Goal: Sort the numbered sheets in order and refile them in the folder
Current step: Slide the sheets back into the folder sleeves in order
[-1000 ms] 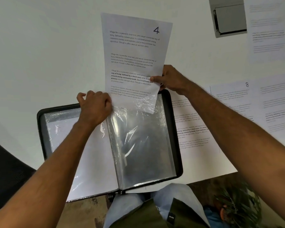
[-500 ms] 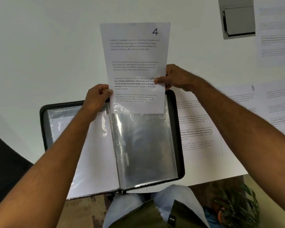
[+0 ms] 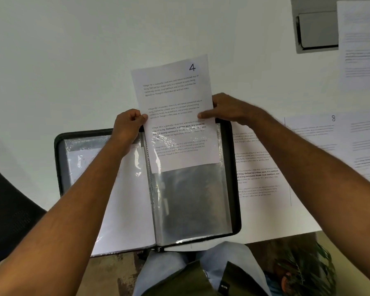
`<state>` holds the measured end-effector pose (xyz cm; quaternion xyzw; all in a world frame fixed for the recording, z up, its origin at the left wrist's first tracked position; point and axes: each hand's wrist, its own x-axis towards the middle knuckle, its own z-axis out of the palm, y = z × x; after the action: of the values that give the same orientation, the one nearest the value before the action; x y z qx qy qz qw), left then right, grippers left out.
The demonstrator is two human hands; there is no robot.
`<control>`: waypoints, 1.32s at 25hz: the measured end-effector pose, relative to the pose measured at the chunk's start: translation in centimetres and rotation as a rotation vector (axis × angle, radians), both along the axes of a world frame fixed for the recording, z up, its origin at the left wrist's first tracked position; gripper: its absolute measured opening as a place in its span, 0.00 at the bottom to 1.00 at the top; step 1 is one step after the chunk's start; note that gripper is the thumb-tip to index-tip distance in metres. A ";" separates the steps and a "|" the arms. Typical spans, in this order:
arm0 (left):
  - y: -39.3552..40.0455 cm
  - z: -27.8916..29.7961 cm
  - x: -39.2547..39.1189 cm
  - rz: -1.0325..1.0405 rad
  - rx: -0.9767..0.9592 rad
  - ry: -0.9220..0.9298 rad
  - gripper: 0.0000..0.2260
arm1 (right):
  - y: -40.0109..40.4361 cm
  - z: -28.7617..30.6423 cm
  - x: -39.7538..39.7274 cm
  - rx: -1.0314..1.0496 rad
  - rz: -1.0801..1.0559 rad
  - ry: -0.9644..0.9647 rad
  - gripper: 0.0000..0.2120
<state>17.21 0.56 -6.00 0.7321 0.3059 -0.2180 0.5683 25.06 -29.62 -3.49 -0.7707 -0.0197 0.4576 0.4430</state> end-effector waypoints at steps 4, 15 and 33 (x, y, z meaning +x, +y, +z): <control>0.3 -0.4 -0.1 -0.068 0.016 0.011 0.07 | 0.5 -0.3 0.4 0.050 -0.201 -0.081 0.18; 0.3 -0.1 0.3 0.011 -0.054 0.033 0.07 | 0.3 -0.2 1.2 -0.195 0.309 -0.054 0.18; 1.1 -0.8 0.2 -0.099 -0.021 -0.018 0.09 | 2.6 1.1 3.1 -0.147 0.353 -0.269 0.17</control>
<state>17.41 1.62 -6.79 0.7422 0.2621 -0.2426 0.5671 28.11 -27.06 -2.37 -0.8395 -0.1796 0.4215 0.2921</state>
